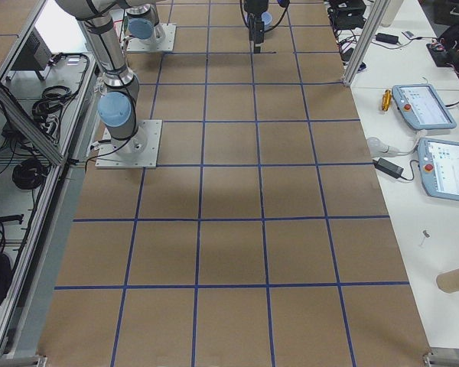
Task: Stack green bowl on blue bowl
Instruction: 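Move the left arm away from the blue bowl toward the table edge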
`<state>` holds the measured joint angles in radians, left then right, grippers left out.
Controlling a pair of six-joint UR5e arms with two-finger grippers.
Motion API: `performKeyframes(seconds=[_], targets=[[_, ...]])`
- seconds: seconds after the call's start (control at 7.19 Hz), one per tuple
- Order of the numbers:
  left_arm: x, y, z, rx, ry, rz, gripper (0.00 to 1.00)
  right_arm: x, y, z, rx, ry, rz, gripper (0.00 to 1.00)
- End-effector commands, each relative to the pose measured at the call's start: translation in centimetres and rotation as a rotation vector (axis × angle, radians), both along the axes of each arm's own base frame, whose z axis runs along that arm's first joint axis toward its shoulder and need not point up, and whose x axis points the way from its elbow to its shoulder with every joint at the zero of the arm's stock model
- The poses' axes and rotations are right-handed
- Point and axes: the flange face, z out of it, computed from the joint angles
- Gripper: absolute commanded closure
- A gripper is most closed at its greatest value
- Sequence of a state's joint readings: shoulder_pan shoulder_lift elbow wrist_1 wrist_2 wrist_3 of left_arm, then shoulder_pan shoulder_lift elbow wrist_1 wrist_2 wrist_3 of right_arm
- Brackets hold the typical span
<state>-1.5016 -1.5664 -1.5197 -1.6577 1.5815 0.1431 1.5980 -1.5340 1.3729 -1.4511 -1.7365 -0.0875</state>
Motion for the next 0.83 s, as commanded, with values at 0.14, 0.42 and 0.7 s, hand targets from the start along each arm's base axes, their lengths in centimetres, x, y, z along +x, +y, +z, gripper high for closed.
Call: performKeyframes(seconds=[0.14,0.42,0.7], targets=[[8.5,-0.7,0.5,-0.001,-0.001,-0.131,0.0,0.0,0.0,0.0,0.0,0.0,0.0,0.0],[18.3,-0.4,-0.3,0.009,0.02,-0.232,0.0,-0.1,0.0,0.0,0.0,0.0,-0.001,0.0],[25.3,0.4,-1.4,0.016,0.037,-0.359,0.0,0.0,0.0,0.0,0.0,0.0,0.0,0.0]])
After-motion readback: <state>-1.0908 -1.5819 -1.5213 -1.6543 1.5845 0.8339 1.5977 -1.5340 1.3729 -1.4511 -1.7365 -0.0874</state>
